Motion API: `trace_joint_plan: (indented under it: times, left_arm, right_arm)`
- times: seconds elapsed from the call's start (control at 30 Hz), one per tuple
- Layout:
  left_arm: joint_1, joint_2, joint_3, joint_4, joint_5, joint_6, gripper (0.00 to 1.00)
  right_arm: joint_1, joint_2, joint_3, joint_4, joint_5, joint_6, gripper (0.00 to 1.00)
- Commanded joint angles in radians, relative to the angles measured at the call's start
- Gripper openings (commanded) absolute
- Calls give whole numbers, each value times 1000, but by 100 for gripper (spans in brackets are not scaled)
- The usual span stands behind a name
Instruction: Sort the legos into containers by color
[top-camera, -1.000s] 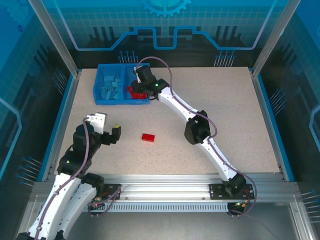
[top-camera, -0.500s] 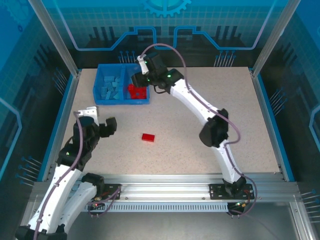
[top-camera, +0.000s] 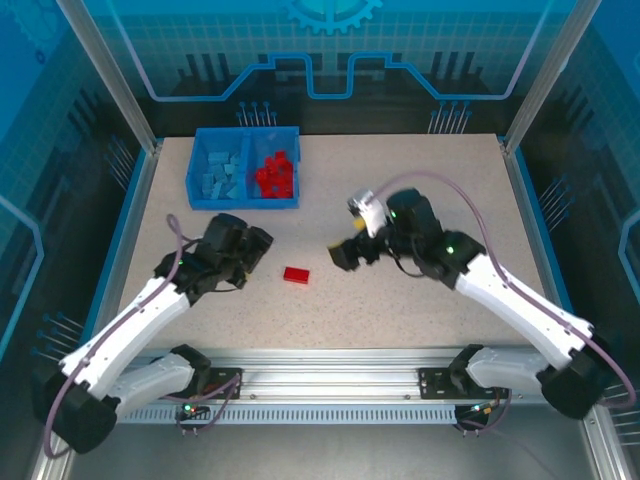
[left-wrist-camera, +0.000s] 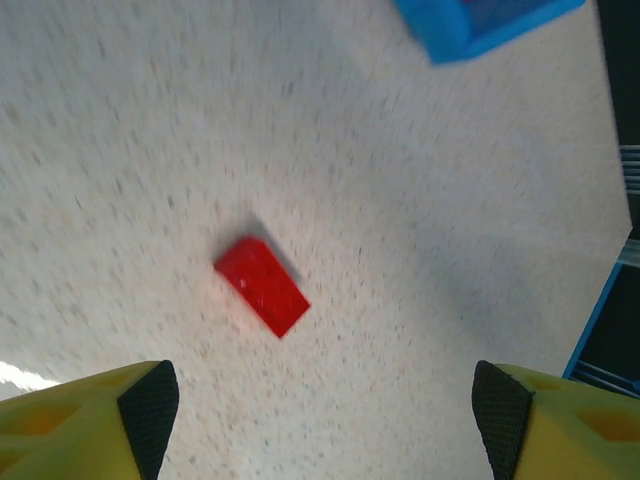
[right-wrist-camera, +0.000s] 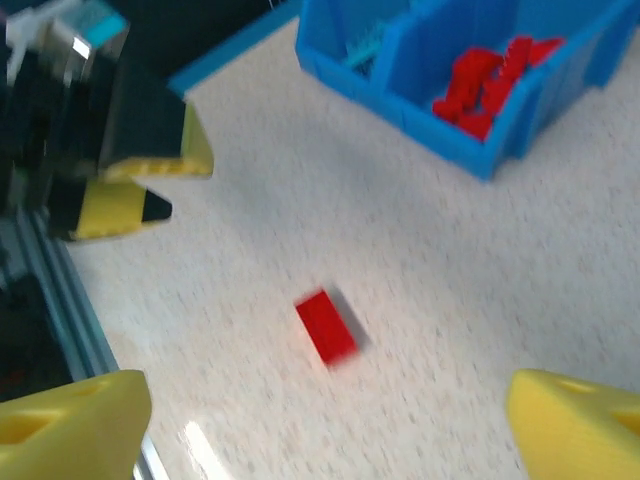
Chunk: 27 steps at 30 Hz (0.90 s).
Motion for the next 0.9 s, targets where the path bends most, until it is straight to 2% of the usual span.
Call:
trace_joint_plan:
  times: [0.0, 0.17, 0.37, 0.63, 0.87]
  left_arm:
    - [-57, 119, -39, 100, 49, -207, 81]
    - [-88, 352, 46, 120, 41, -168, 80]
    - [-86, 545, 102, 166, 103, -205, 72]
    - [-84, 638, 135, 117, 94, -210, 66]
    - [-76, 655, 78, 131, 102, -232, 49]
  right_arm:
    - [8, -112, -167, 151, -35, 40, 100]
    - [40, -196, -245, 112, -80, -10, 100]
    - [69, -219, -255, 61, -83, -68, 100]
    - [78, -226, -259, 46, -50, -67, 100]
    - [87, -219, -243, 25, -46, -80, 100]
